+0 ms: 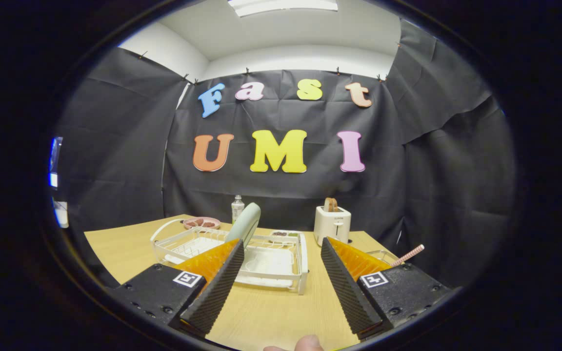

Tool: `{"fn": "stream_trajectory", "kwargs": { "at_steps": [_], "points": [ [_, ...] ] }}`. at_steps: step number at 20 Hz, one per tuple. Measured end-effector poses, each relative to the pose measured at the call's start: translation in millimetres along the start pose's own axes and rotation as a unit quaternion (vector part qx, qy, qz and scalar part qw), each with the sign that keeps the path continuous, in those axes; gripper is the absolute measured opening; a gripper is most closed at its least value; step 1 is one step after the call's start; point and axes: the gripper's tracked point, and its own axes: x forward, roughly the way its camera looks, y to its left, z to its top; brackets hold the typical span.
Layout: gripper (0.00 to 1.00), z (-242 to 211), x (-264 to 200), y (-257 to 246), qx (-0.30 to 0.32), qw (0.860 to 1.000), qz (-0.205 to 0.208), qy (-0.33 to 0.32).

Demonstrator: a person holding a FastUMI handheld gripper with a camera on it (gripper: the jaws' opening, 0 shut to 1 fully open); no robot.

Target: Take the plate from the dish rack, then take the spoon from the basket and place it into the plate.

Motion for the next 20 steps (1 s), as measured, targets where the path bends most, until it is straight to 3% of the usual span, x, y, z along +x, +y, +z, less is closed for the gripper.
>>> {"fn": "stream_trajectory", "kwargs": {
  "at_steps": [12,17,20],
  "points": [
    [1.00,4,11,11,0.020,1.000,0.020,0.010],
    [1.00,-7,31,5,0.026,0.998,0.017,0.051],
    [1.00,12,43,9,0.014,0.998,0.028,0.059]
  ]
}}
